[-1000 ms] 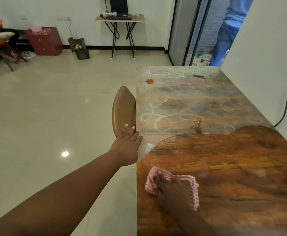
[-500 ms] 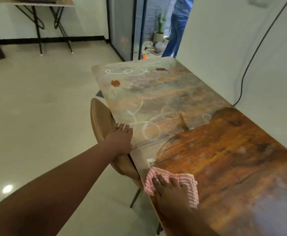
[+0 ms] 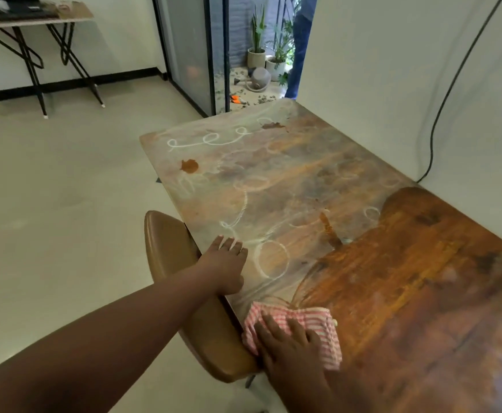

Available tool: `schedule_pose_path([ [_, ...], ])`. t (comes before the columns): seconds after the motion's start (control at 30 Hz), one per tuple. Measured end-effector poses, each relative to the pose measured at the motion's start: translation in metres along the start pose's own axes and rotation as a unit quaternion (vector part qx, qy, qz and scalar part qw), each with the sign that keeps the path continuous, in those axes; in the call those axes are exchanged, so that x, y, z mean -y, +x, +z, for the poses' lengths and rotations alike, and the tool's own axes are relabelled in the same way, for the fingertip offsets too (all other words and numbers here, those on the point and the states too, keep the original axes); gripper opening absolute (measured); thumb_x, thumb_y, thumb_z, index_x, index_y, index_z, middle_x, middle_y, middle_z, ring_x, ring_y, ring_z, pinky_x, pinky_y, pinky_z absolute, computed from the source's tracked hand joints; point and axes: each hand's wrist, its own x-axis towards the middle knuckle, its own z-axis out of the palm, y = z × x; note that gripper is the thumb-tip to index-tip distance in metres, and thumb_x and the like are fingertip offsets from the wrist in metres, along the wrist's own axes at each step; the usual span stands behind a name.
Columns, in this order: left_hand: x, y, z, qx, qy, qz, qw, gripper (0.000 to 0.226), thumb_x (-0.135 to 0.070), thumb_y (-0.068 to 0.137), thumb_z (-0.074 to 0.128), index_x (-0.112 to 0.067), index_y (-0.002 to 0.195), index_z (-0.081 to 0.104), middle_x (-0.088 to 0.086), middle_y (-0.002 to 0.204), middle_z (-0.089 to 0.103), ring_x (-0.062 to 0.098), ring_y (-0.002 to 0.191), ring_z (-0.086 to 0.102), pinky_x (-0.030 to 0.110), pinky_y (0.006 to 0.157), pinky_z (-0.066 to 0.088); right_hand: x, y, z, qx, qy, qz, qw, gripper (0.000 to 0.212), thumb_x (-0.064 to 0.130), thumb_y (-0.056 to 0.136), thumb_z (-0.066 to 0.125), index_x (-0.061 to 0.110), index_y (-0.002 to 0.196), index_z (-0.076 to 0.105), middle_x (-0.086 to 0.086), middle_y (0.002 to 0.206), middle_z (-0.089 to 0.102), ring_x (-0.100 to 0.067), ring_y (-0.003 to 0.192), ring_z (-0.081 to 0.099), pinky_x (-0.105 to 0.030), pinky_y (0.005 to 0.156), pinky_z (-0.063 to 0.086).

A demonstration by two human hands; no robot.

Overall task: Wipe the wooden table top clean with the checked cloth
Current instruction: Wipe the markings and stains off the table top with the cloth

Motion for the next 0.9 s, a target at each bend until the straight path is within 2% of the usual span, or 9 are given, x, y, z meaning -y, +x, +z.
schedule_pose_path([
  [0.13,0.025,0.019,-0.005,0.018,0.005,-0.015,1.000,0.068,-0.036,0.095,0.035,-0.011,0.151,0.005,0.012,0.160,0.002,0.028,0.147,-0.002,0.046,0.117,-0.007,-0.042,-0.003,-0.001,-0.022,0.017,-0.023,0.999,0.048,0.062,0.069,0.045,0.049,0.115,0.053,0.024,0.121,0.060,-0.026,0.087,0.066,-0.049,0.064,0.050],
  [0.2,0.035,0.029,-0.008,0.019,0.001,-0.023,1.000,0.068,-0.037,0.096,0.035,-0.010,0.151,0.005,0.012,0.160,0.002,0.028,0.146,-0.002,0.046,0.117,-0.006,-0.043,0.021,-0.015,-0.026,0.002,-0.009,1.000,0.047,0.058,0.076,0.041,0.050,0.121,0.051,0.023,0.130,0.054,-0.033,0.096,0.064,-0.053,0.070,0.048],
  [0.27,0.040,0.042,-0.011,0.022,-0.005,-0.022,1.000,0.069,-0.040,0.096,0.035,-0.011,0.151,0.005,0.012,0.160,0.001,0.028,0.147,-0.003,0.045,0.117,-0.006,-0.021,0.049,-0.028,-0.003,0.032,0.044,0.999,0.050,0.052,0.089,0.030,0.048,0.139,0.031,0.020,0.150,0.027,-0.040,0.127,0.040,-0.060,0.093,0.034],
  [0.33,0.041,0.054,-0.013,0.023,-0.002,-0.006,1.000,0.069,-0.042,0.097,0.033,-0.012,0.152,0.004,0.011,0.160,0.001,0.028,0.147,-0.003,0.045,0.117,-0.006,0.009,0.074,-0.028,-0.012,0.047,0.044,0.998,0.051,0.048,0.095,0.026,0.042,0.145,0.018,0.012,0.157,0.013,-0.038,0.138,0.017,-0.060,0.103,0.018],
  [0.4,0.040,0.066,-0.020,0.018,-0.002,0.014,1.000,0.068,-0.043,0.098,0.032,-0.012,0.152,0.003,0.010,0.160,0.000,0.027,0.147,-0.004,0.045,0.117,-0.006,0.032,0.081,-0.029,-0.009,0.052,-0.023,0.998,0.046,0.043,0.094,0.029,0.042,0.140,0.032,0.009,0.152,0.029,-0.039,0.136,0.025,-0.063,0.100,0.020],
  [0.5,0.041,0.086,-0.032,-0.007,-0.015,0.044,0.999,0.066,-0.040,0.099,0.030,-0.012,0.152,0.001,0.010,0.160,-0.003,0.026,0.147,-0.005,0.044,0.117,-0.007,0.030,0.060,-0.028,-0.004,0.024,-0.094,0.995,0.041,0.048,0.076,0.040,0.051,0.113,0.059,0.023,0.124,0.058,-0.026,0.103,0.062,-0.053,0.073,0.050],
  [0.67,0.051,0.113,-0.035,-0.032,-0.006,0.113,0.993,0.066,-0.039,0.099,0.030,-0.012,0.151,0.000,0.012,0.160,-0.004,0.028,0.146,-0.006,0.043,0.116,-0.008,-0.036,0.037,-0.019,-0.065,0.077,0.072,0.992,0.042,0.048,0.071,0.049,0.047,0.111,0.061,0.024,0.120,0.061,-0.027,0.082,0.063,-0.041,0.063,0.051],
  [0.8,0.057,0.120,-0.034,-0.034,0.014,0.165,0.986,0.066,-0.038,0.099,0.031,-0.011,0.151,0.001,0.012,0.160,-0.005,0.029,0.146,-0.008,0.044,0.116,-0.006,-0.010,0.082,-0.041,-0.078,0.083,0.217,0.969,0.069,0.056,0.076,0.007,0.046,0.139,0.035,0.026,0.147,0.021,-0.035,0.121,0.044,-0.047,0.093,0.041],
  [0.9,0.057,0.126,-0.035,-0.032,0.018,0.198,0.979,0.065,-0.037,0.099,0.029,-0.011,0.151,-0.001,0.012,0.160,-0.006,0.029,0.146,-0.010,0.044,0.117,-0.007,0.029,0.106,-0.041,-0.041,0.081,0.197,0.976,0.054,0.053,0.089,0.019,0.046,0.142,0.026,0.023,0.150,0.025,-0.033,0.134,0.030,-0.054,0.099,0.029],
])
